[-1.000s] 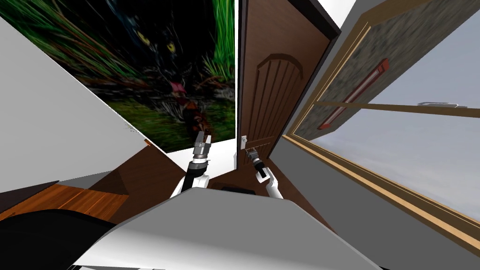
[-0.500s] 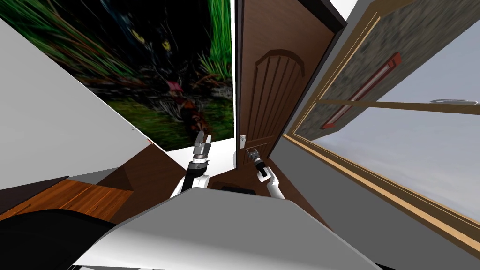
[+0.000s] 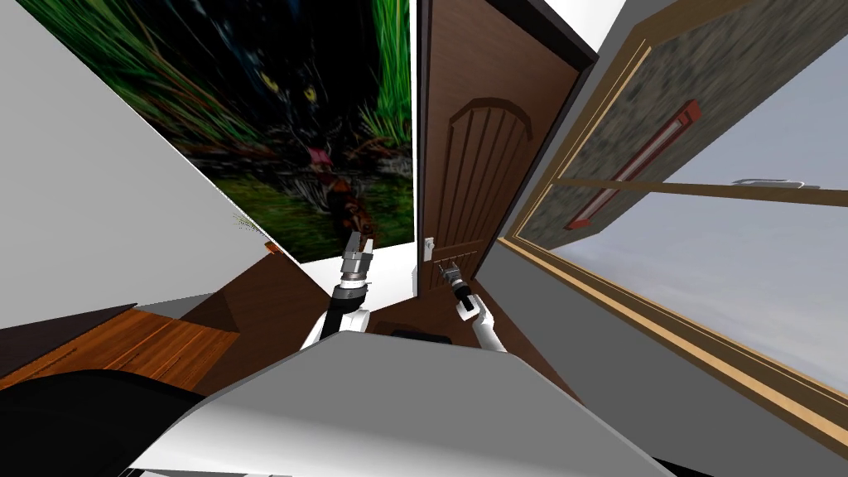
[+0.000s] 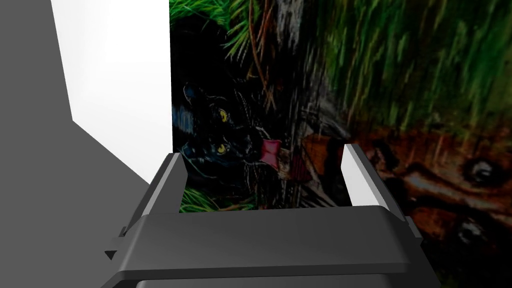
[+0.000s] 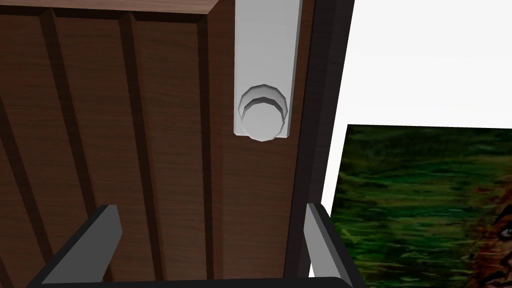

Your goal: Pull the door open

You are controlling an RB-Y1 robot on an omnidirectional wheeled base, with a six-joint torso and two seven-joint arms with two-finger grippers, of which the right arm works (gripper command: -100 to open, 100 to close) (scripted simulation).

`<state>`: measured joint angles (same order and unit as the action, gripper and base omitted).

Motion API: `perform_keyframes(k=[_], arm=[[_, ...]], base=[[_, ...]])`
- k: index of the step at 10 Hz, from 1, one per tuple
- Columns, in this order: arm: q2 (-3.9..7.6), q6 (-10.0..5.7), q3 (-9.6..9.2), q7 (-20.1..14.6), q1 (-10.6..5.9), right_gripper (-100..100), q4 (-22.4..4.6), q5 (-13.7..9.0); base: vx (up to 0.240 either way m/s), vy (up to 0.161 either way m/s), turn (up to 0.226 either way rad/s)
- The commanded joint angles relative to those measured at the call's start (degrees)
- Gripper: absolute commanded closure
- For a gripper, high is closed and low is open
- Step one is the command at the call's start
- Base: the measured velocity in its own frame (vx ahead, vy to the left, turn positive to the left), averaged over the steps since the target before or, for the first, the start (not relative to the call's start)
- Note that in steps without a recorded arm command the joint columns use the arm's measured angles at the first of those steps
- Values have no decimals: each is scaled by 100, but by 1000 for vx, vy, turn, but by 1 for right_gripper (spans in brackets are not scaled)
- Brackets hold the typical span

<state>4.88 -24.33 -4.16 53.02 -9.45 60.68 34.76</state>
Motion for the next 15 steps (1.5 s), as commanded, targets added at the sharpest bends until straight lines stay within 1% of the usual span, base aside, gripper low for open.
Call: perform_keyframes(k=[1,2,4,6,8,9,10,11,12,15], arm=[[-12,-38,156,60,-107,-100,-194,23],[-32,-57,213,87,-154,-100,-275,32],[-110,-114,378,166,-300,-100,-511,56],[-226,-170,513,239,-452,-100,-723,81],[-320,-207,582,282,-555,-100,-844,97],[-400,-234,621,311,-633,-100,-922,109],[-457,-251,637,327,-685,-100,-963,116],[-545,-275,653,349,-761,-100,-1019,127],[-575,-283,652,354,-786,-100,-1031,131],[-733,-320,632,378,-913,-100,-1078,148]], base=[[-15,-23,35],[-5,-19,25],[17,-14,24],[65,1,32],[93,11,22],[139,2,30],[142,16,29],[148,52,41],[148,59,21],[188,72,26]])
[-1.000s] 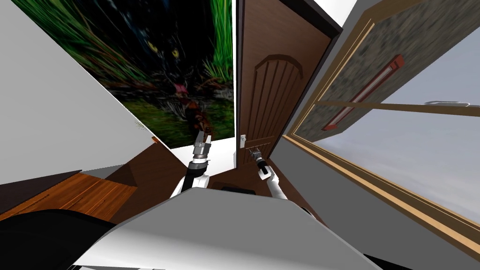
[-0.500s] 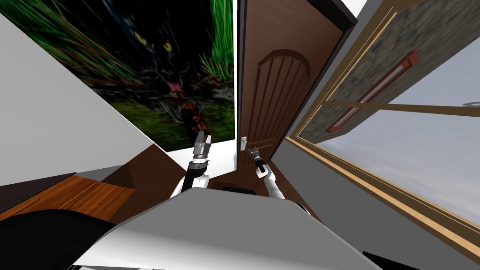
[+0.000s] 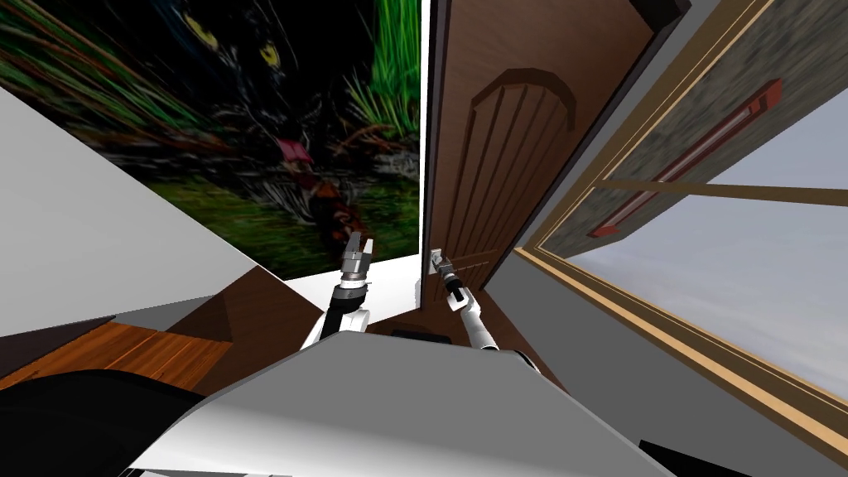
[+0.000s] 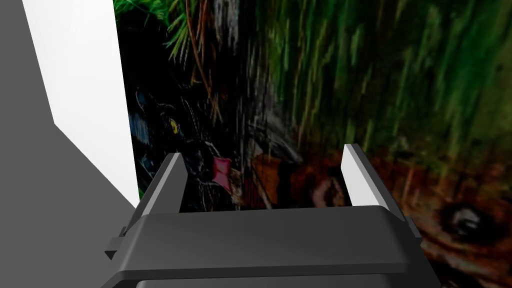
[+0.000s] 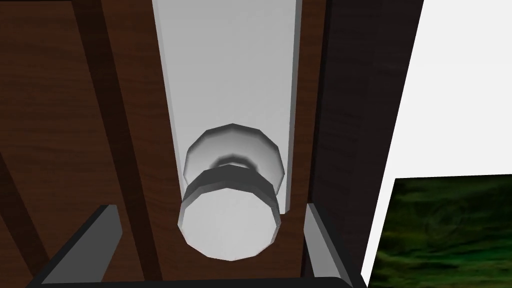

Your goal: Pull the door open

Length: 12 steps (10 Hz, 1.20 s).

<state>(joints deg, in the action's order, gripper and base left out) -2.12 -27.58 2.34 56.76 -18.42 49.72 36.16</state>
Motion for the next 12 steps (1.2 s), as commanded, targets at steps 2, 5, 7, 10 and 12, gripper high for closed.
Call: perform_keyframes(k=[2,5,7,10,12], arm=[[0,0,0,0,0,100,0,0],[0,0,0,0,0,100,0,0],[0,0,0,0,0,100,0,0],[130,181,23,-49,82,100,-54,-317],[183,278,32,-80,99,100,-65,-508]], base=[[39,19,4],[-27,-9,6],[-3,-2,0],[-150,-23,-20],[-133,-34,-31]])
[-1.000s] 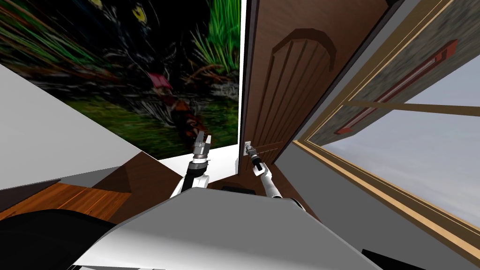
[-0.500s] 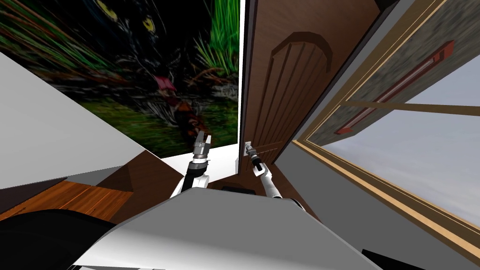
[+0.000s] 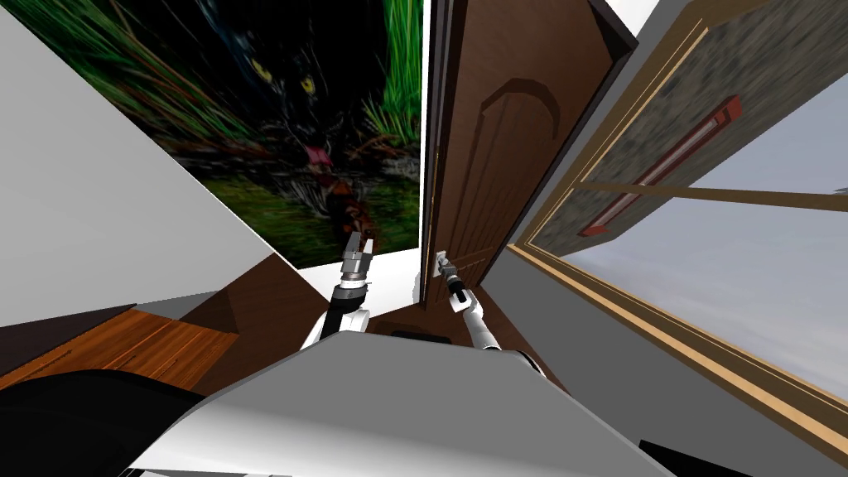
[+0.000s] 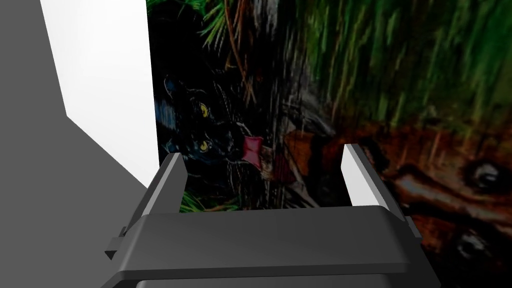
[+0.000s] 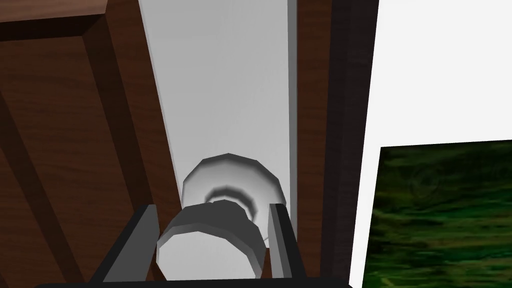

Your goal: Pull the door open

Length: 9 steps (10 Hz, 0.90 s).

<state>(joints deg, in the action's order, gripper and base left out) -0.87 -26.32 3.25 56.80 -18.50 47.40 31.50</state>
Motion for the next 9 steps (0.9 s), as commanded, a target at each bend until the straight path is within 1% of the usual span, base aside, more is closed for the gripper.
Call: perform_keyframes(k=[1,2,3,6,7,9], arm=[[58,152,-59,-85,107,100,167,-42],[112,250,-51,-116,124,100,155,-234],[139,299,-46,-132,133,100,149,-330],[217,500,-43,-199,147,100,132,-734],[217,500,-43,-199,147,100,132,-734],[269,638,-42,-245,156,100,121,-1009]], base=[[-68,-25,-9],[-82,-3,-11],[-100,-9,-8],[-76,-5,-28],[-51,-9,-4],[-47,0,-12]])
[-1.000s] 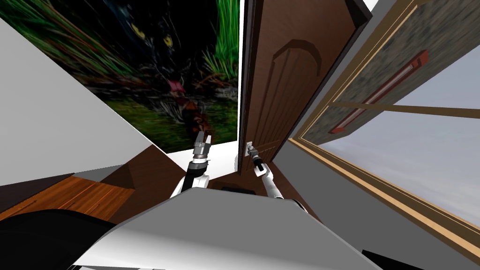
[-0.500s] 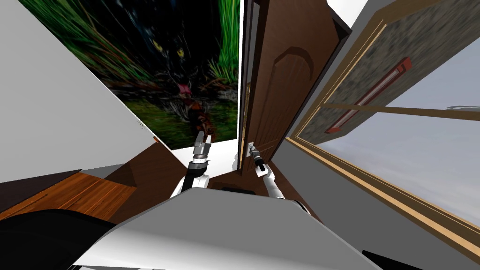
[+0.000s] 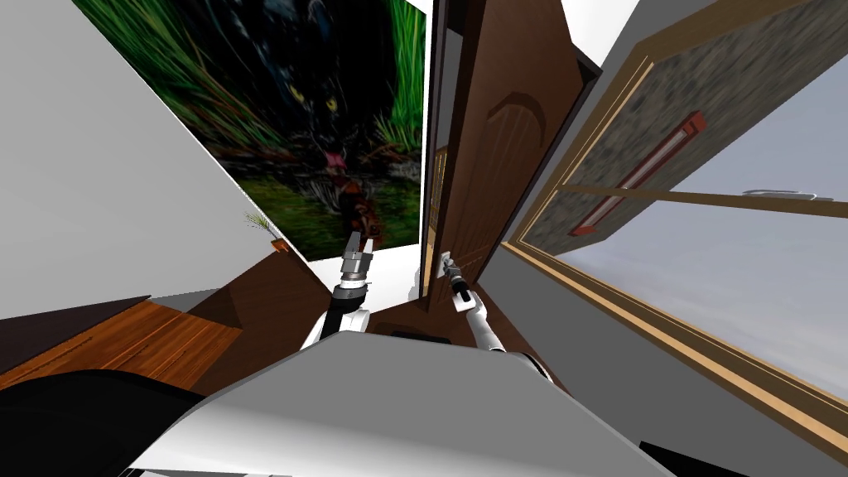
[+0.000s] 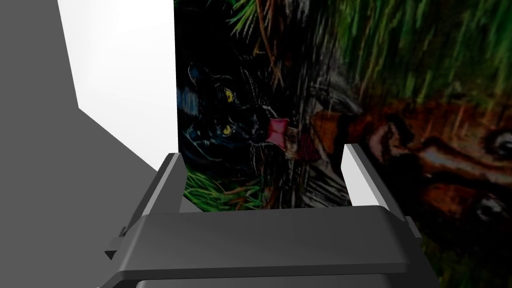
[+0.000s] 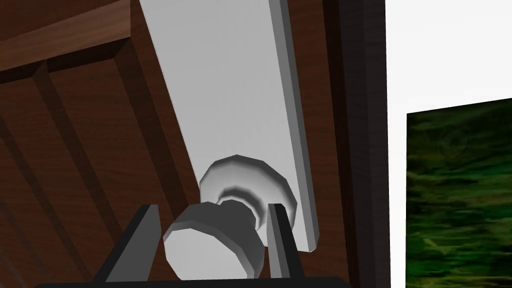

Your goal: Pull the door open

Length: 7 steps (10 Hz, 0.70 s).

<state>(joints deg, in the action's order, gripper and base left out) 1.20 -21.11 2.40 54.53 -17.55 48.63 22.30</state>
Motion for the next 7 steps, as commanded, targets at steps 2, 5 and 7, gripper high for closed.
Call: perform_keyframes(k=[2,5,7], arm=[[111,272,42,-70,66,100,-14,-402],[156,442,37,-127,67,100,-25,-747],[179,527,35,-156,67,100,-30,-919]], base=[[-62,-8,-21],[-48,-5,-18],[-35,-3,-14]])
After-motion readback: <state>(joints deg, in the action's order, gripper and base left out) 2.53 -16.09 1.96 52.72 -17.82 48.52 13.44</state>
